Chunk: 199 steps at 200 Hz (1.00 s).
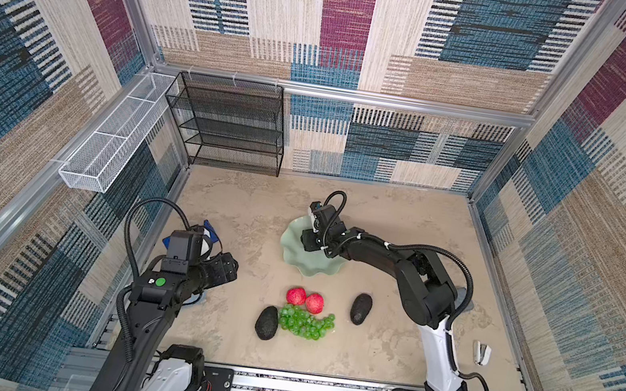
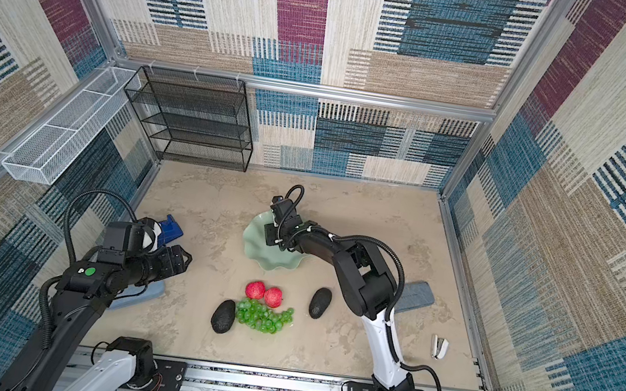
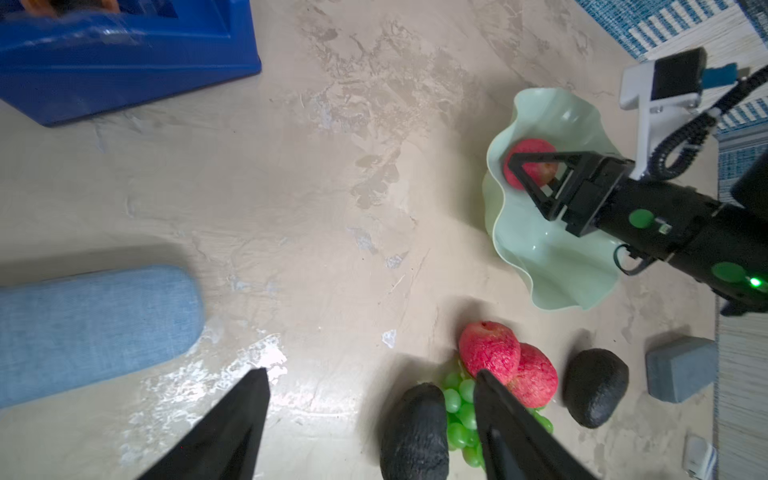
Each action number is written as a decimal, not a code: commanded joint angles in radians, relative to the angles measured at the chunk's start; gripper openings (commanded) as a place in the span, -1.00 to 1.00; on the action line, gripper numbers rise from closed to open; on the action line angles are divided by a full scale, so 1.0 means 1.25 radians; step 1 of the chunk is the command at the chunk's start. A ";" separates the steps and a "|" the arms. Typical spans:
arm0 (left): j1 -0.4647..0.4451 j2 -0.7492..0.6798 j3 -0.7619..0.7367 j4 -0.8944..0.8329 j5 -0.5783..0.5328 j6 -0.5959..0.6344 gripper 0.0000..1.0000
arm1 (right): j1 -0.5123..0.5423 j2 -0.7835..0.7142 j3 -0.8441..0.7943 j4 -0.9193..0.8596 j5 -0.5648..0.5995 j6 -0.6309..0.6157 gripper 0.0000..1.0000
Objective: Place and organize the fake fruits in the fruit bowl
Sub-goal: 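Release the apple into the green bowl while the left gripper reaches out, then grasp the avocado nearest the robot with the left gripper and lift it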
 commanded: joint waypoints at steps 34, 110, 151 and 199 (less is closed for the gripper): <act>-0.114 -0.016 -0.047 -0.019 0.006 -0.114 0.58 | -0.008 -0.078 0.005 -0.007 -0.003 -0.004 0.48; -0.348 0.047 -0.132 0.052 -0.052 -0.192 0.58 | -0.011 -0.503 -0.313 0.175 0.034 0.037 1.00; -0.431 0.131 -0.125 0.092 -0.068 -0.160 0.58 | -0.012 -0.619 -0.463 0.170 0.064 0.068 1.00; -0.462 0.206 -0.146 0.121 -0.080 -0.159 0.52 | -0.012 -0.673 -0.530 0.165 0.092 0.071 1.00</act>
